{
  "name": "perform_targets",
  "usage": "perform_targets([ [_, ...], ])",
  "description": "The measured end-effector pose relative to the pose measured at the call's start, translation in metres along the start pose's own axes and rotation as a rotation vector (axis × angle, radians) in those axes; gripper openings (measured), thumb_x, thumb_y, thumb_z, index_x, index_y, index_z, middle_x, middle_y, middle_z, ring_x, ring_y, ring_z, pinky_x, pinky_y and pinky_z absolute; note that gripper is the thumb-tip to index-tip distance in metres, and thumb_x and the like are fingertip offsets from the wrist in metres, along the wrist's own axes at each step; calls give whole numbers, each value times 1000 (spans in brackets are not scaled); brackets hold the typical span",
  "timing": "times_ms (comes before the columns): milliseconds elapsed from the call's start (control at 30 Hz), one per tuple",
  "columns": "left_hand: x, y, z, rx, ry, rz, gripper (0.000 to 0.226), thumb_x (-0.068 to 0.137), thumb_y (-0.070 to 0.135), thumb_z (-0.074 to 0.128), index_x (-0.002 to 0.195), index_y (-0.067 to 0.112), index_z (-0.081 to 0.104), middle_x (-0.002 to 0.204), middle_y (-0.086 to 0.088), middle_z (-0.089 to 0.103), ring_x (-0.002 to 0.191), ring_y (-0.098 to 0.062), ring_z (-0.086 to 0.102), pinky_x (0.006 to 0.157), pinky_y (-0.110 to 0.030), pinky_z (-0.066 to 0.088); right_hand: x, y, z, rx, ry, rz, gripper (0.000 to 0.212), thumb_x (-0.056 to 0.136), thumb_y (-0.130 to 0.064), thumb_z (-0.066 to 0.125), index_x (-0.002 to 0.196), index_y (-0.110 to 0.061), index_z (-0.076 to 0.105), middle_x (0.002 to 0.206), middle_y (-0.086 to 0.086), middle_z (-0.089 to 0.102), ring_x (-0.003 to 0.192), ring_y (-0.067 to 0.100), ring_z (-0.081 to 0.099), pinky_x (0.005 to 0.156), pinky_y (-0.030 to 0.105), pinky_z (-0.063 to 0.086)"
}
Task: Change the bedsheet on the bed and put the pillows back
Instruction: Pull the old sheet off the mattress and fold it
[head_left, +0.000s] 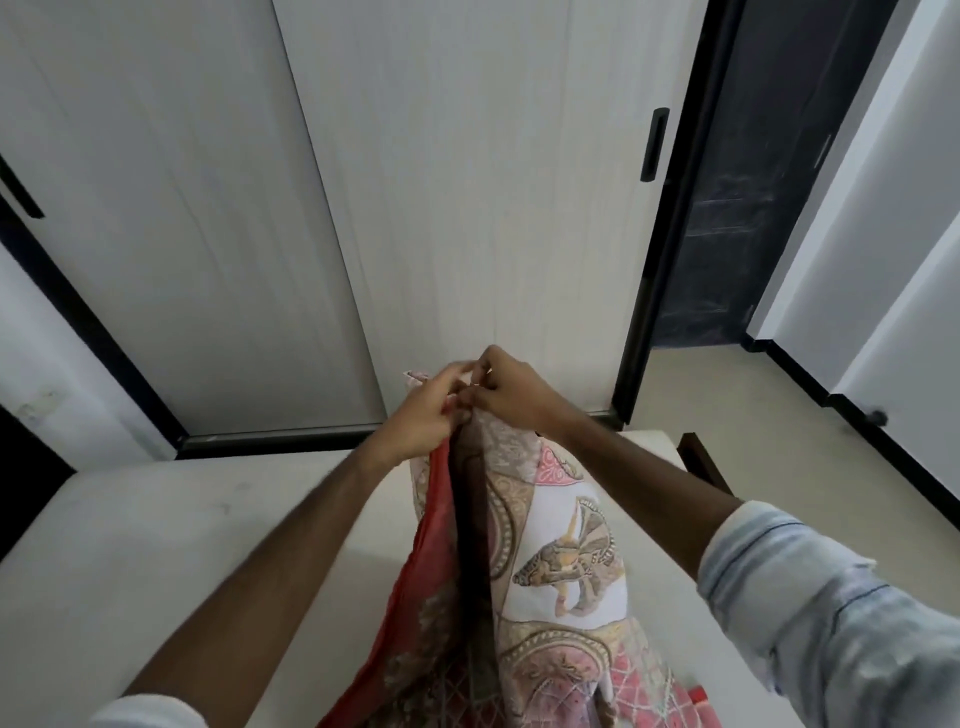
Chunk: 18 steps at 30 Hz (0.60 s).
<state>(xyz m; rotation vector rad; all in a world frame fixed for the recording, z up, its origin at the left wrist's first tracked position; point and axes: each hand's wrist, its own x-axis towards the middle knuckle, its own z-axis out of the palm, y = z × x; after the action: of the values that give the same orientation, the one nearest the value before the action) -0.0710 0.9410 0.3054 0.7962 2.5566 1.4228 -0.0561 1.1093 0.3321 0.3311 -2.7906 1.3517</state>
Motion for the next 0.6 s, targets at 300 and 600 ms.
perform_targets([
  [300, 0, -7, 14, 348, 421, 204, 32, 80, -16, 47, 86, 7, 68, 89, 3, 60, 84, -8, 55, 76, -19, 42, -57, 27, -3, 34, -234, 65, 53, 81, -15, 76, 125, -12, 47, 111, 10, 65, 85, 17, 61, 66, 27, 51],
  [600, 16, -28, -6, 190, 676, 45, 32, 72, -15, 43, 79, 9, 64, 80, -2, 65, 73, -7, 56, 73, -21, 46, -171, 87, 52, -743, -457, -102, 49, 96, -43, 55, 134, -15, 44, 99, 14, 69, 90, 32, 67, 69, 31, 39],
])
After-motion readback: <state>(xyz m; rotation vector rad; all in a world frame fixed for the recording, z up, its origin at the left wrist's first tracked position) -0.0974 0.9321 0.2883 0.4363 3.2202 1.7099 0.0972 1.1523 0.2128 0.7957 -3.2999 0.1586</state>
